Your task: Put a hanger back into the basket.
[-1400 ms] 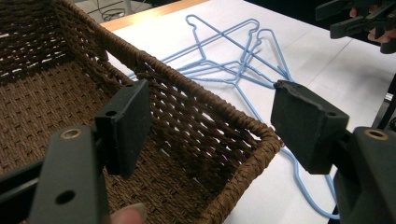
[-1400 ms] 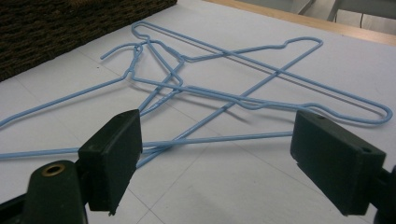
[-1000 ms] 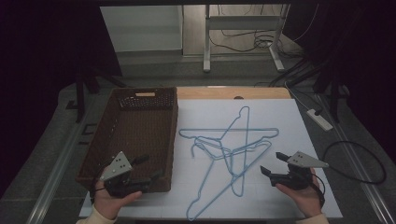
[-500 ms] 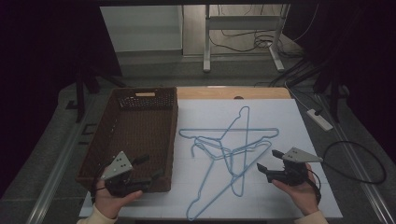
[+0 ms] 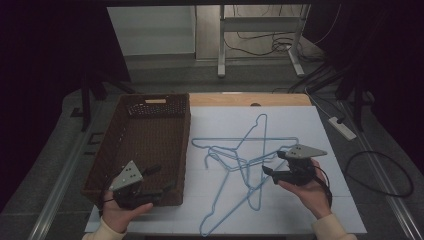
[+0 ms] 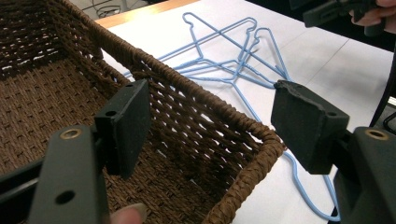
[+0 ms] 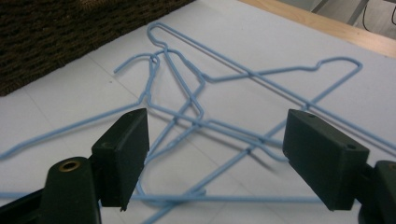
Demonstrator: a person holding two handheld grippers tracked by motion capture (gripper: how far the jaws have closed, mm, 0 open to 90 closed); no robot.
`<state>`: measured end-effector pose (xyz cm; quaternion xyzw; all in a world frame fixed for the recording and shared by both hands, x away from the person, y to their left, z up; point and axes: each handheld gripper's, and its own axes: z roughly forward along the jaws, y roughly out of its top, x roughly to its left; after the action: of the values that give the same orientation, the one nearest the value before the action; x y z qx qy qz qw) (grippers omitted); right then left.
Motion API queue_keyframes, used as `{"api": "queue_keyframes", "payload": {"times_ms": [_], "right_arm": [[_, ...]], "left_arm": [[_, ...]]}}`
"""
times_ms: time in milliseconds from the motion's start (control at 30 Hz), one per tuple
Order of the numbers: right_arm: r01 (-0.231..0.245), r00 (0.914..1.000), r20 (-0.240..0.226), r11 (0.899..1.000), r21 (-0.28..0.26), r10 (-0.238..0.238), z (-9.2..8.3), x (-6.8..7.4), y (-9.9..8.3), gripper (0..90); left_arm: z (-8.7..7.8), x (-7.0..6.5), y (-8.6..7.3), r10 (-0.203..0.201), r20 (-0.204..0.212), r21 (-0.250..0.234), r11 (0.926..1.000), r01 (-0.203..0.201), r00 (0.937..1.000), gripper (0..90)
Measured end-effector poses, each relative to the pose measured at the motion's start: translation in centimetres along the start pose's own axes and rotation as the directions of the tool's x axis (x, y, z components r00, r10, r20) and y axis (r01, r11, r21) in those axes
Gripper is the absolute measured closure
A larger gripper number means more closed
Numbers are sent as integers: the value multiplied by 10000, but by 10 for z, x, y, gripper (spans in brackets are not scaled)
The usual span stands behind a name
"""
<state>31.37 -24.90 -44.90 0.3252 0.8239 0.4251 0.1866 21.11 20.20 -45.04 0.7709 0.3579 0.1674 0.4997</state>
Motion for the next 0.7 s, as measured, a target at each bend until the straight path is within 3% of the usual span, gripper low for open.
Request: {"api": "queue_keyframes", "payload": {"times_ms": [167,467,700], "right_arm": [[372,9983,-460,9992,168,-364,14,7,20,241],[235,9970,-745,9986,476,-199,43,14,41,250],[555,9945,-951,9906,1248,-437,72,29,51,260]], "left_arm": [[1,0,1,6,33,64,10000,-6,10000,293],[1,-1,2,-19,60,83,10000,18,10000,293],[2,0,1,-32,69,101,9999,31,10000,293]]}}
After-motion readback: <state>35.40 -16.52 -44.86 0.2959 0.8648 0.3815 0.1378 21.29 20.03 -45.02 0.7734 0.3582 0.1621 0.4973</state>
